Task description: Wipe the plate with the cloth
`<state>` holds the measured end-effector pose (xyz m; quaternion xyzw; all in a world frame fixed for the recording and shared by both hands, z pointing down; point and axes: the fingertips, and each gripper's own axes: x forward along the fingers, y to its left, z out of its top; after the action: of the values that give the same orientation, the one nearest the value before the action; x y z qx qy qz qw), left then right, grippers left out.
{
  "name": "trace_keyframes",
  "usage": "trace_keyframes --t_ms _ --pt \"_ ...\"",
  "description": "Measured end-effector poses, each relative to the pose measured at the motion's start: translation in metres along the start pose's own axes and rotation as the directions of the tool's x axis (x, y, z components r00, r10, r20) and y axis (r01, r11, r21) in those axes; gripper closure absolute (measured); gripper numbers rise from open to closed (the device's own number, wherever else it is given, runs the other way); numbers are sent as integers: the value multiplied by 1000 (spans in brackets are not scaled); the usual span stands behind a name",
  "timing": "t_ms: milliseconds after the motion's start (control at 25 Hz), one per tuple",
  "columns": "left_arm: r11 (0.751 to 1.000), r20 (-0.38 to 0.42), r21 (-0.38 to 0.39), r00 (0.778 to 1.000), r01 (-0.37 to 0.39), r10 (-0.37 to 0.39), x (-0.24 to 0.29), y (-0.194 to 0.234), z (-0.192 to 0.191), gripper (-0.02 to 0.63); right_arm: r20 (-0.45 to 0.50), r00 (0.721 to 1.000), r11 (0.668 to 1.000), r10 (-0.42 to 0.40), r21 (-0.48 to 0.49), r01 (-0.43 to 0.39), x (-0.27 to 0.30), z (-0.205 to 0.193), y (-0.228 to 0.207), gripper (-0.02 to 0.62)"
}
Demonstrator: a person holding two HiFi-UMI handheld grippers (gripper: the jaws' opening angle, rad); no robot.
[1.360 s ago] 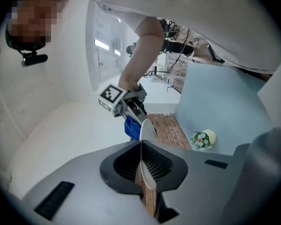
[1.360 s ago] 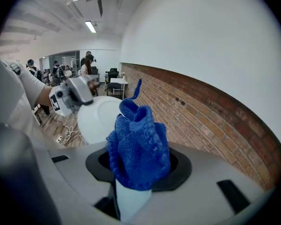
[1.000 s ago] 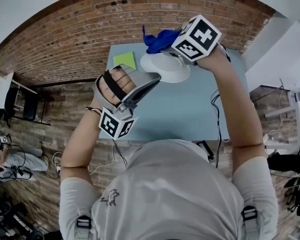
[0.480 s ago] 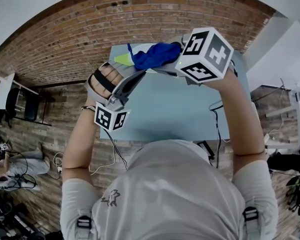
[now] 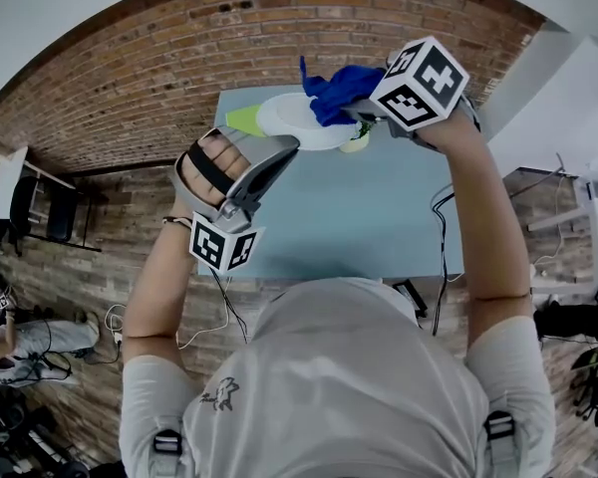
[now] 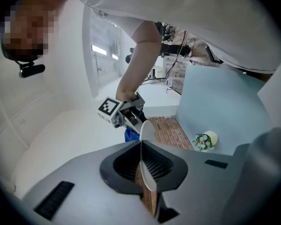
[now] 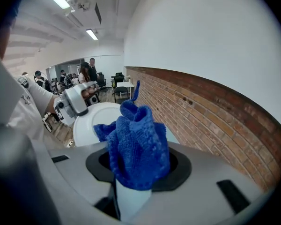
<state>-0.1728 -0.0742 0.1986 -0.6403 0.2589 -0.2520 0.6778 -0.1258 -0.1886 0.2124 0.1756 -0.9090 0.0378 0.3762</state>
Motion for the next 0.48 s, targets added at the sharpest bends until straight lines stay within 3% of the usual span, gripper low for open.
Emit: trace_keyframes --t_ms 240,480 --pt "1000 67 18 998 3 -4 7 3 28 588 0 999 998 45 -35 -45 13 23 12 439" --pt "1000 52 1 998 17 -17 9 1 22 588 57 989 987 140 -85 -135 3 44 56 439"
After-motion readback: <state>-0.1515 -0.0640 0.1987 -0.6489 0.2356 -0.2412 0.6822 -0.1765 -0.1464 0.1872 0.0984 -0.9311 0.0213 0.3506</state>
